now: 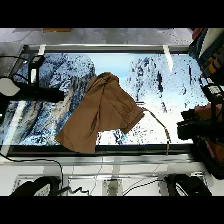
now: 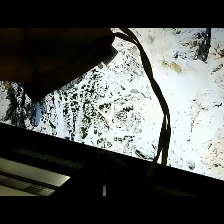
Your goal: Fold the clothes and pants, and hang the long-sleeved shirts on hangers.
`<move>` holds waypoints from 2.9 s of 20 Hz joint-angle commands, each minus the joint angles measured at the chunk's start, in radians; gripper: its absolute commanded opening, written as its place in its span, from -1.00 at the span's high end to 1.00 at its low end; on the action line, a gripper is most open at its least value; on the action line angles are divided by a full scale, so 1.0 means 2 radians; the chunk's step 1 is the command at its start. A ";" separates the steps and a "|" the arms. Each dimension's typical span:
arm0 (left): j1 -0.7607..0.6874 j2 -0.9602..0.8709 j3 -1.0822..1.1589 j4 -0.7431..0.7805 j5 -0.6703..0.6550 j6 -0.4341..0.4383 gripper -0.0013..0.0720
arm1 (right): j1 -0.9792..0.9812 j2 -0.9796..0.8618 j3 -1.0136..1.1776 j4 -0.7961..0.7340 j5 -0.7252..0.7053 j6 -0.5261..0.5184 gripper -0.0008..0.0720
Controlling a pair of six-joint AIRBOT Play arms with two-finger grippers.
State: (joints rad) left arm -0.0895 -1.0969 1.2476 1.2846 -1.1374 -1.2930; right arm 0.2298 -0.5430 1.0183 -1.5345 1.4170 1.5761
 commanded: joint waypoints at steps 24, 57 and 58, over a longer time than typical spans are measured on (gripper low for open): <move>-0.332 -0.235 -0.003 -0.007 0.258 -0.216 -0.84 | 0.000 0.000 0.000 -0.006 -0.163 -0.018 0.91; -0.308 -0.113 -0.003 0.140 0.167 -0.275 0.90 | 0.000 -0.024 -0.018 -0.020 -0.153 0.038 0.91; -0.302 -0.098 -0.003 0.145 0.158 -0.275 0.90 | 0.000 -0.025 -0.029 -0.020 -0.157 0.043 0.91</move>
State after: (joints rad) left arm -0.7200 -1.3716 1.2411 1.4662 -0.7494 -1.8439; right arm 0.2298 -0.5816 0.9920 -1.5734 1.1027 1.6123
